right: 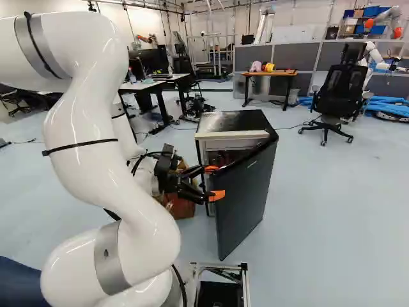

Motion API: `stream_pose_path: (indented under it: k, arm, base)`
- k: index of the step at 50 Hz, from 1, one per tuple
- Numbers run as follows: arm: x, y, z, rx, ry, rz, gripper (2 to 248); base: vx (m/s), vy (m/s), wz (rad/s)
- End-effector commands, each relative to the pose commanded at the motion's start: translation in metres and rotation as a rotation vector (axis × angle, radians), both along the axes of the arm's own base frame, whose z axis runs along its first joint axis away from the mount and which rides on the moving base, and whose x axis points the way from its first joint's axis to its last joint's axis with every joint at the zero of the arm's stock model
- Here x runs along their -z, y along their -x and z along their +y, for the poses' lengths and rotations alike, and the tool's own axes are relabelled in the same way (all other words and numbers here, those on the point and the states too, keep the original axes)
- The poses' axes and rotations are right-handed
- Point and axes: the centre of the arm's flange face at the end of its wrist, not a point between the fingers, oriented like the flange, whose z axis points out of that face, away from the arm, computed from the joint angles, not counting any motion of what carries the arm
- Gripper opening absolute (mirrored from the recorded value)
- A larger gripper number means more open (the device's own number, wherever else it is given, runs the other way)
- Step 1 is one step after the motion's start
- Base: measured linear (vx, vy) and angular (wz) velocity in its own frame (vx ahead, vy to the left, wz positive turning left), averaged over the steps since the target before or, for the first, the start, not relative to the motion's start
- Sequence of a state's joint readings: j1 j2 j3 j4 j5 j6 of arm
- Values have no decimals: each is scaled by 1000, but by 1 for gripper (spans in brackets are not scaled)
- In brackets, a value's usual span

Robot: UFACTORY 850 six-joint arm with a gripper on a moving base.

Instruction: Grab a drink from the fridge

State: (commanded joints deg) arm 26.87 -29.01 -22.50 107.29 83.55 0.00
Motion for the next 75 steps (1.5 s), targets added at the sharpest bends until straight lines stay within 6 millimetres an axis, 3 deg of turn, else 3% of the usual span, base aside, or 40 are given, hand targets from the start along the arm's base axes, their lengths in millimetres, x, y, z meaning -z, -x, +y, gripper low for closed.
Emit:
stream_pose_path:
  k: [29,48,75]
  arm:
    - [-6,-9,-22,255,-9,-53,247]
    - [-12,-33,-46,368,-41,-106,247]
    - [-17,-69,-96,544,-128,-203,247]
  base:
    - [0,0,0]
    - [0,0,0]
    - [0,0,0]
